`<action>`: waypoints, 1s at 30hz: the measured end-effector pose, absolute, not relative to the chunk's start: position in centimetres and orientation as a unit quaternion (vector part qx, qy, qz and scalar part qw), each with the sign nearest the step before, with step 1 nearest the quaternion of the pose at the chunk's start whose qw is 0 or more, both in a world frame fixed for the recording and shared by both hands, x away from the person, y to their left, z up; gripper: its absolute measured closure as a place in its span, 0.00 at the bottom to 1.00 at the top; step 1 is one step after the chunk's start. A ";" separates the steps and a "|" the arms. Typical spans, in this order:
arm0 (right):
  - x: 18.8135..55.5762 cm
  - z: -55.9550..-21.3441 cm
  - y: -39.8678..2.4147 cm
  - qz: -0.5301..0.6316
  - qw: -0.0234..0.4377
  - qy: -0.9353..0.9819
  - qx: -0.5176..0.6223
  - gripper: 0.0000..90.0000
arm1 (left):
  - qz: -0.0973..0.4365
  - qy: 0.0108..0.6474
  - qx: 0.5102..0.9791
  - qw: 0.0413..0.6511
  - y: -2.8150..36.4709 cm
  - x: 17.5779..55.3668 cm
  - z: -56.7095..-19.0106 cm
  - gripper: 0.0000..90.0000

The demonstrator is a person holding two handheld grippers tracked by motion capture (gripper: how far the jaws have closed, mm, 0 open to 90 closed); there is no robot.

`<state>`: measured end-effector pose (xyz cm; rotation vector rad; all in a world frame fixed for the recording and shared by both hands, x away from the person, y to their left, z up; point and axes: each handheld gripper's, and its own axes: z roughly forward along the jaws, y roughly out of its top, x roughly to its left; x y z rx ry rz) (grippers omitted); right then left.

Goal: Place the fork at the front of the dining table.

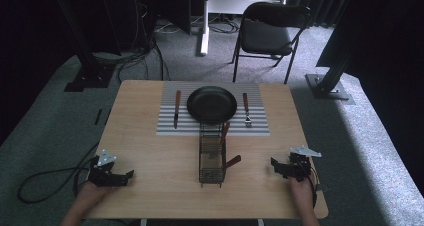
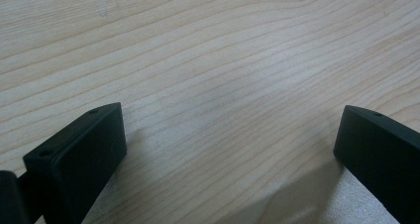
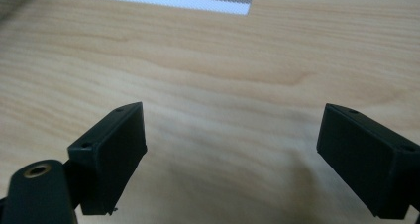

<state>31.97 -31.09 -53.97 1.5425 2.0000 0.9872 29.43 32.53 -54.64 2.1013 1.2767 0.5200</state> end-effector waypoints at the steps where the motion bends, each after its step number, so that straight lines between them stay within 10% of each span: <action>1: 31.7 -54.0 -31.3 0.356 0.213 0.721 0.555 0.12 | 0.197 0.483 0.795 0.309 32.5 29.4 -54.6 0.00; 30: 28.2 -55.0 -33.4 0.318 0.230 0.738 0.549 0.13 | 0.197 0.483 0.796 0.309 32.5 29.4 -54.6 0.00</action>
